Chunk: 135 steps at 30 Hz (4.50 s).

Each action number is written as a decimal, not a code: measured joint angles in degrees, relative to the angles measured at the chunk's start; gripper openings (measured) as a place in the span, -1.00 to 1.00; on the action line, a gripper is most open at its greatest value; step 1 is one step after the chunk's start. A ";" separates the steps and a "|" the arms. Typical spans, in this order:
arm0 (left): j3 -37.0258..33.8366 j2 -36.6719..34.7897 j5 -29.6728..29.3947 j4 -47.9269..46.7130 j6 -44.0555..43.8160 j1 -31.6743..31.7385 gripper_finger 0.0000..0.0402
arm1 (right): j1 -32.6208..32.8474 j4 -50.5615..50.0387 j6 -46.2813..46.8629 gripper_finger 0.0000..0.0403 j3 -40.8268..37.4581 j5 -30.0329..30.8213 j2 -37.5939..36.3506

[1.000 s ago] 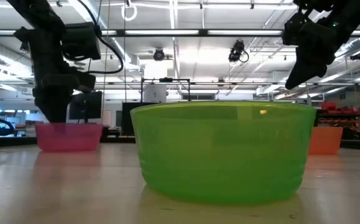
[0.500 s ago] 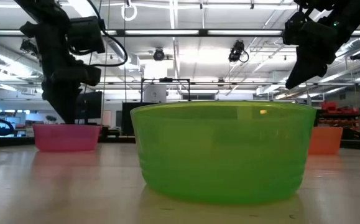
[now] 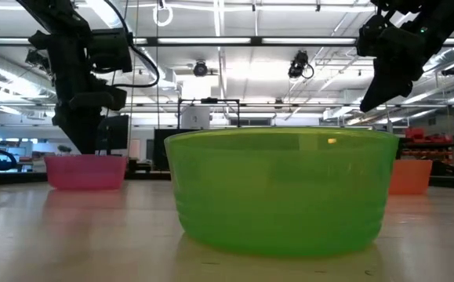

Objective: Nest bowls inside each other
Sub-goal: Stack the red bowl on top of the yellow bowl, then stack the orange bowl on top of the yellow bowl

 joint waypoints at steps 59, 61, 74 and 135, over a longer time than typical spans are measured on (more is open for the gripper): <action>3.61 7.04 0.24 -7.02 2.93 6.00 -0.59 | -0.02 0.02 -0.02 -0.76 -0.02 0.02 0.02; 3.61 8.26 0.24 -6.51 3.10 6.00 -0.58 | -0.02 0.01 -0.01 -0.76 -0.04 0.02 0.02; 3.61 10.05 0.22 -6.16 4.63 6.00 -0.63 | -0.02 0.00 0.11 -0.76 -0.04 0.02 0.02; 16.10 13.77 -12.81 -19.59 3.06 5.11 -0.91 | -10.32 -5.63 16.03 -0.76 -7.23 -3.98 0.00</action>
